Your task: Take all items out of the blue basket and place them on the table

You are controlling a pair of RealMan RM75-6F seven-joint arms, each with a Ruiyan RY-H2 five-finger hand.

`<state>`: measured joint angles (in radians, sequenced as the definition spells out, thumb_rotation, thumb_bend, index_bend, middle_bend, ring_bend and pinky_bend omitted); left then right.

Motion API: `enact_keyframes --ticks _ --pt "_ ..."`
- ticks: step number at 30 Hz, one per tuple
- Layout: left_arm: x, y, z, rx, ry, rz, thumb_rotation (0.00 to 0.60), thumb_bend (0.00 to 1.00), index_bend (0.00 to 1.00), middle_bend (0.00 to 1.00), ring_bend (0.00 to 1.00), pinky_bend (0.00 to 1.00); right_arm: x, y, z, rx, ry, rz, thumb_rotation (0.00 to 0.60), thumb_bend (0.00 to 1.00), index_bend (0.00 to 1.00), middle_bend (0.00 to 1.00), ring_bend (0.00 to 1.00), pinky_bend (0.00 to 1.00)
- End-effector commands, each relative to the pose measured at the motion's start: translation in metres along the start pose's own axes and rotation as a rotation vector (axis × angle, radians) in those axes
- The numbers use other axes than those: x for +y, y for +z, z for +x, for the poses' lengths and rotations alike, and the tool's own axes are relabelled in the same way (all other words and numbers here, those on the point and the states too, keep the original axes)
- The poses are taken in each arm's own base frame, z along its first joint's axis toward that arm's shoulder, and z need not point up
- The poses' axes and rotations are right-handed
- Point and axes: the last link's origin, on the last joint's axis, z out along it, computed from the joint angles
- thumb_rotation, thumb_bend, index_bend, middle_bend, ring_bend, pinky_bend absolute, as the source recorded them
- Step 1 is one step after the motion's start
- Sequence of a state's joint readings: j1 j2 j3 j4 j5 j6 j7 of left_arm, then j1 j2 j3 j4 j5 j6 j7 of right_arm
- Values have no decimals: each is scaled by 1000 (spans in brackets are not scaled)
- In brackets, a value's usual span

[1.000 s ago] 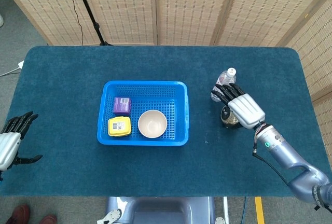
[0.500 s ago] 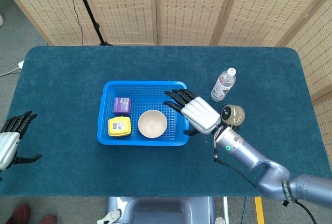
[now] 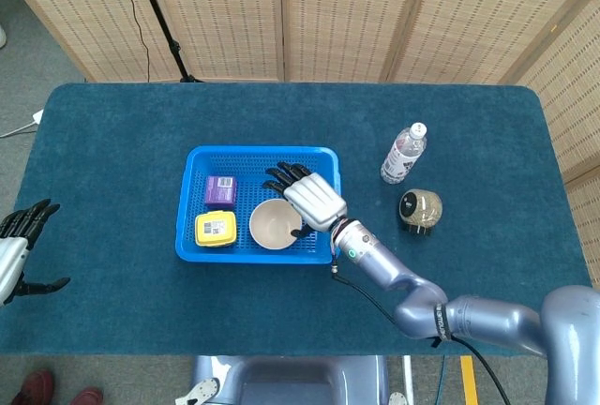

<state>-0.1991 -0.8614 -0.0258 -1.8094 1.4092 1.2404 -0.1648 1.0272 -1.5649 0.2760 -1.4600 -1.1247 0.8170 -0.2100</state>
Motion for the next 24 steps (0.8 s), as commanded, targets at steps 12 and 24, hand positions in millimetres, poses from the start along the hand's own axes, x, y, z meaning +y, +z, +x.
enact_keyframes --ticks 12,24 --pt "-5 8 0 -8 -6 32 600 57 0 0 0 0 -7 36 -46 -85 -51 -73 600 0 207 170 153 154" --pt "-6 13 -1 -18 -4 48 600 57 0 0 0 0 5 53 -65 -113 -21 -142 600 2 278 267 273 243"
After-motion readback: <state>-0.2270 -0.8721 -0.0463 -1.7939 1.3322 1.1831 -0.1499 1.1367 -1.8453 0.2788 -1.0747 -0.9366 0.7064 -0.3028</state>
